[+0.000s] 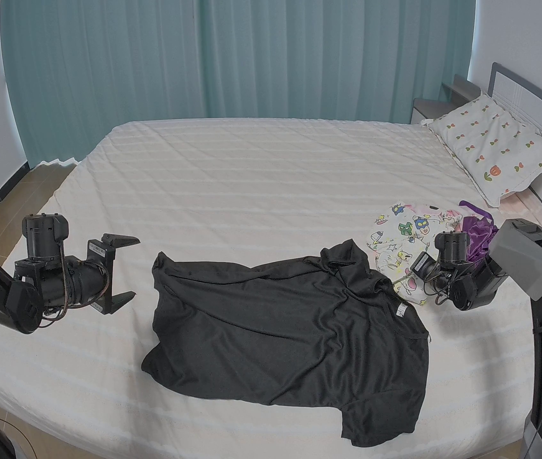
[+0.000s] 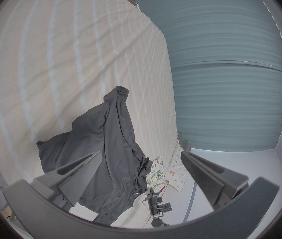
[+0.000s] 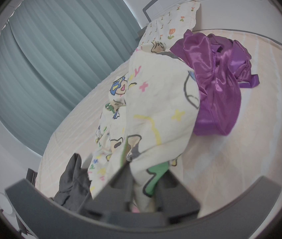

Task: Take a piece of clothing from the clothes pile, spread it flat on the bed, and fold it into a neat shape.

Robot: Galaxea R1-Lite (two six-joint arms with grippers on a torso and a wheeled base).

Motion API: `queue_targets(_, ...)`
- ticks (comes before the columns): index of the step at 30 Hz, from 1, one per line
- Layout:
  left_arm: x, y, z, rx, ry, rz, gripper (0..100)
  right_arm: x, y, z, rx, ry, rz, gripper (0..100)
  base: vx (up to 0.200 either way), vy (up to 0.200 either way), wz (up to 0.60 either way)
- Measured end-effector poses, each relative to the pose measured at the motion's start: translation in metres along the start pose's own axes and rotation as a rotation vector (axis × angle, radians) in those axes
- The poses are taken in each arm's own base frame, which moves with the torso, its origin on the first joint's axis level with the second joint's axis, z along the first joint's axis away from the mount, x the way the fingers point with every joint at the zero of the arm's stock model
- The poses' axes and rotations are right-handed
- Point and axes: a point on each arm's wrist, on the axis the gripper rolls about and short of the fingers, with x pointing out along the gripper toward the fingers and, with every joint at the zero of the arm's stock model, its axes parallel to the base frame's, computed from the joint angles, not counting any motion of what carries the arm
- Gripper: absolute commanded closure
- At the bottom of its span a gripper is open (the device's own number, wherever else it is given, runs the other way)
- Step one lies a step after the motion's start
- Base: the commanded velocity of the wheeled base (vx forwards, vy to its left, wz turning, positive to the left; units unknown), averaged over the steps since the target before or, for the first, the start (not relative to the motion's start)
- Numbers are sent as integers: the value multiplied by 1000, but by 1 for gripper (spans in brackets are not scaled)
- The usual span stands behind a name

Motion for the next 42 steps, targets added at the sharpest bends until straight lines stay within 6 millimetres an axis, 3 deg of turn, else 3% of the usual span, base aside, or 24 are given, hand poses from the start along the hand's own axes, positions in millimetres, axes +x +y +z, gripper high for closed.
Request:
queue_targets(4, -1, 5, -2, -3, 2, 3, 0, 15, -7, 20, 31, -80, -3, 100, 0, 0, 0)
queue_targets(8, 0, 9, -2, -7, 5, 11, 0, 21, -31, 74, 95, -237, -30, 100, 0, 0, 0)
queue_targets(13, 1, 12, -3, -10, 12, 18, 0, 5, -47, 136, 155, -406, -16, 100, 0, 0, 0)
queue_targets(15, 1, 13, -3, -13, 23, 19, 0, -1, -50, 148, 156, -440, -12, 100, 0, 0, 0)
queue_targets(19, 1, 16, -4, -17, 38, 24, 0, -6, -51, 146, 115, -412, -3, 100, 0, 0, 0)
queue_targets(29, 0, 23, -6, -19, 69, 41, 0, -16, -75, 109, -40, -277, -50, 100, 0, 0, 0)
queue_targets(36, 0, 25, -7, -19, 74, 48, 0, -59, -91, 102, -54, -119, 20, 100, 0, 0, 0)
queue_targets(42, 0, 27, -7, -20, 78, 54, 0, -98, -114, 117, -24, -68, 62, 100, 0, 0, 0)
